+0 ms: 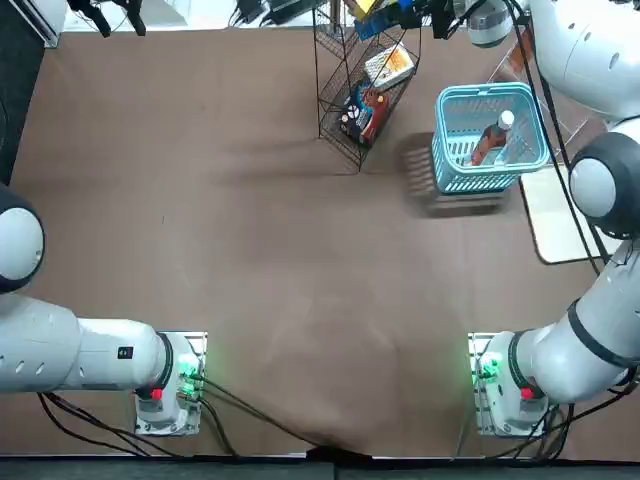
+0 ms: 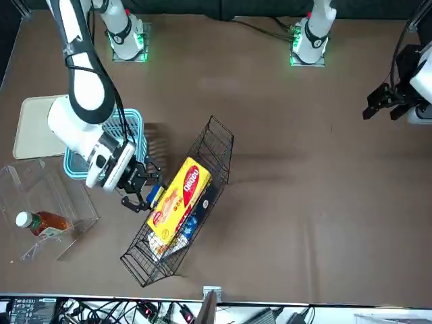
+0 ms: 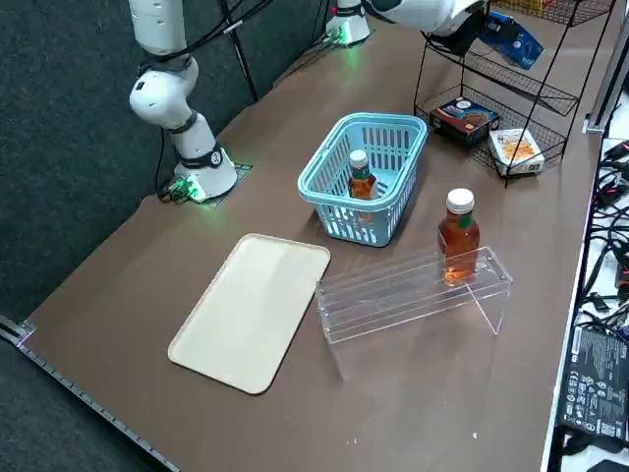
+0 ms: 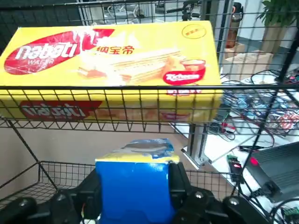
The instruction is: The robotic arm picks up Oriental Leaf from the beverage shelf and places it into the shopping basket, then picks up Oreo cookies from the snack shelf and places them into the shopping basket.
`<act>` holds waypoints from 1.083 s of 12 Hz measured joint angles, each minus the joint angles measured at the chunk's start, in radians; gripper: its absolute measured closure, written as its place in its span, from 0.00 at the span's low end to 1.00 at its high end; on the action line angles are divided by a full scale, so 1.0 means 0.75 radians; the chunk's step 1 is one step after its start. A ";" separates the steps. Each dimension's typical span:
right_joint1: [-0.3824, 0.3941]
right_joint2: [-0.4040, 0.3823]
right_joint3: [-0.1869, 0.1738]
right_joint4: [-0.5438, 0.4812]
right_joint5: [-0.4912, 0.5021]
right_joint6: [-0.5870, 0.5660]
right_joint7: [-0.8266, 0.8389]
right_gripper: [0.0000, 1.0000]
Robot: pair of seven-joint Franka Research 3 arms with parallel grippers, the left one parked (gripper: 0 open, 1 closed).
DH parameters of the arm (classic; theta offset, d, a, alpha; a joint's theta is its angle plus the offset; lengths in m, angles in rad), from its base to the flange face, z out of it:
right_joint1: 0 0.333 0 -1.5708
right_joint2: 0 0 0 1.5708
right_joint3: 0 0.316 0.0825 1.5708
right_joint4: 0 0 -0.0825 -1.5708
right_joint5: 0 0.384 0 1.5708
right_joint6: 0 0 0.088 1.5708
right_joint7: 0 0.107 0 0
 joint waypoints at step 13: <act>-0.197 -0.417 -0.019 -0.389 -0.041 -0.198 -0.008 0.36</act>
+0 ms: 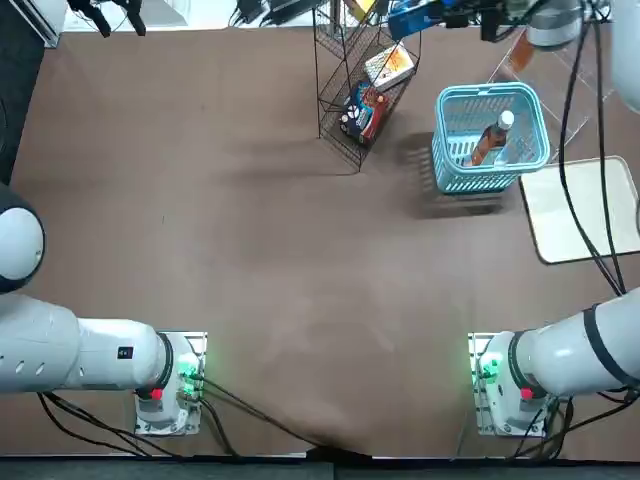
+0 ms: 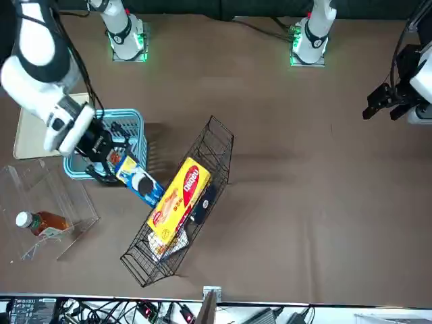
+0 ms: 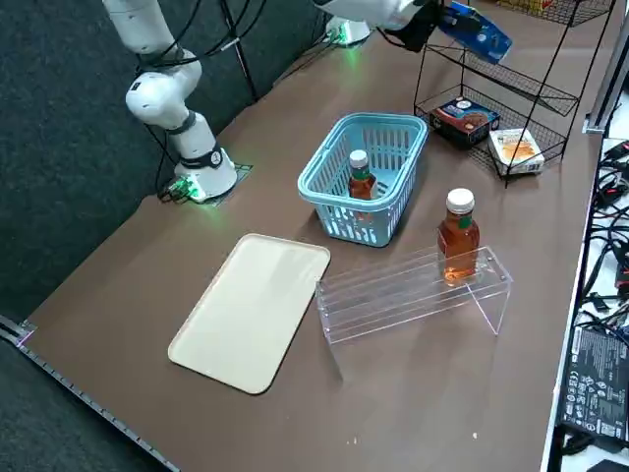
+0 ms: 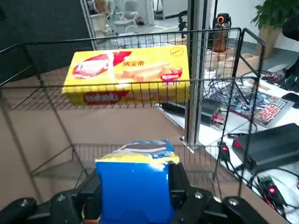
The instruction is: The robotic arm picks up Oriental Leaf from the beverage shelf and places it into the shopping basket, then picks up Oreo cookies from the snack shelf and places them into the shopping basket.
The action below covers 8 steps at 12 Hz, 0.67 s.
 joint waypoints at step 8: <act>-0.425 -0.130 -0.014 -0.050 -0.380 -0.536 0.002 0.37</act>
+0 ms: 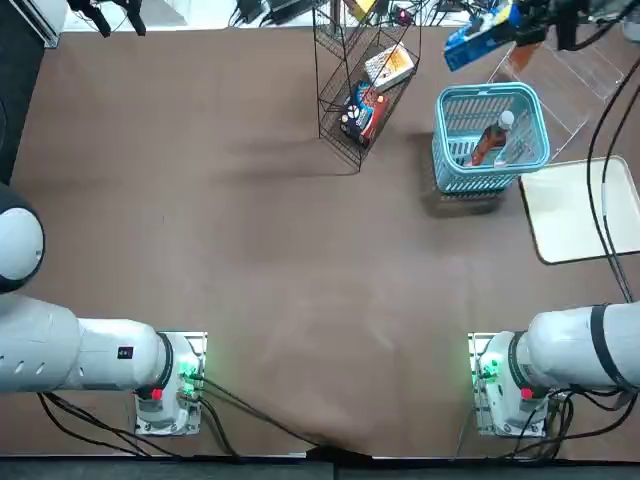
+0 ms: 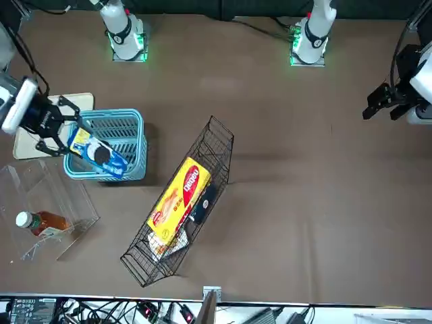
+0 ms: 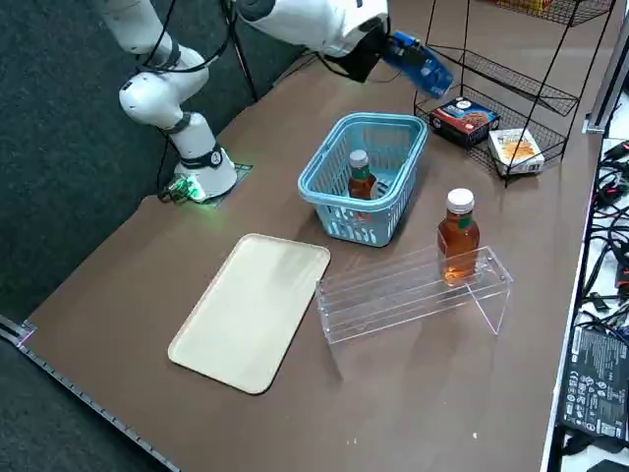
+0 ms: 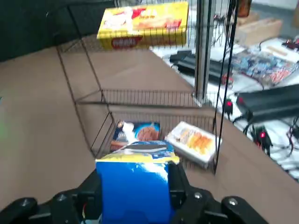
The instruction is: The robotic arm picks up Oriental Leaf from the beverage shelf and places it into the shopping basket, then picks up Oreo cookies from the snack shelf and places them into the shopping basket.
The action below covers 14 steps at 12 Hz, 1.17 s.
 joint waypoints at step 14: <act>-0.094 -0.043 0.094 0.340 -0.817 -0.292 1.070 0.39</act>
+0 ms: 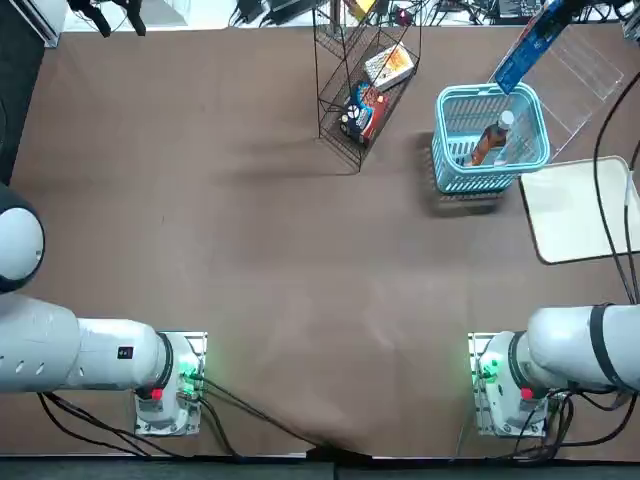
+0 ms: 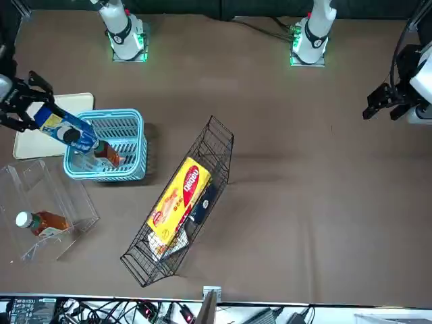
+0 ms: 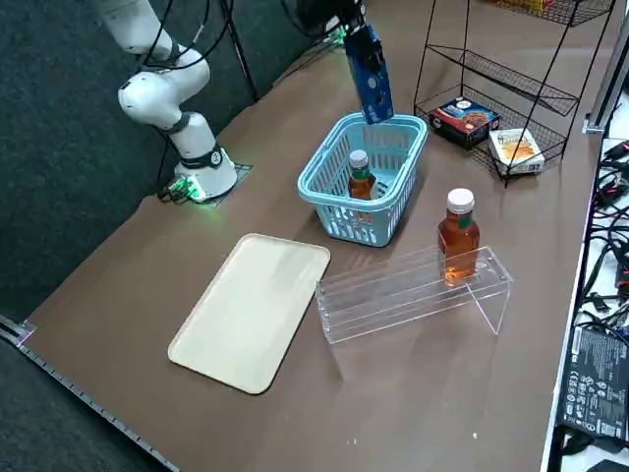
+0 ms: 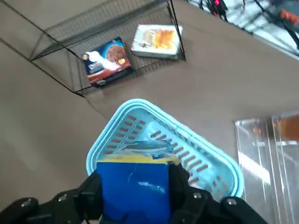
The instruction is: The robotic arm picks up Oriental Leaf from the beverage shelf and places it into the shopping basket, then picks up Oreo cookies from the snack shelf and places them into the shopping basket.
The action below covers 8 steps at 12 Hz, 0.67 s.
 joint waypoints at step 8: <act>0.075 0.000 0.365 0.047 -0.502 -0.004 1.005 0.39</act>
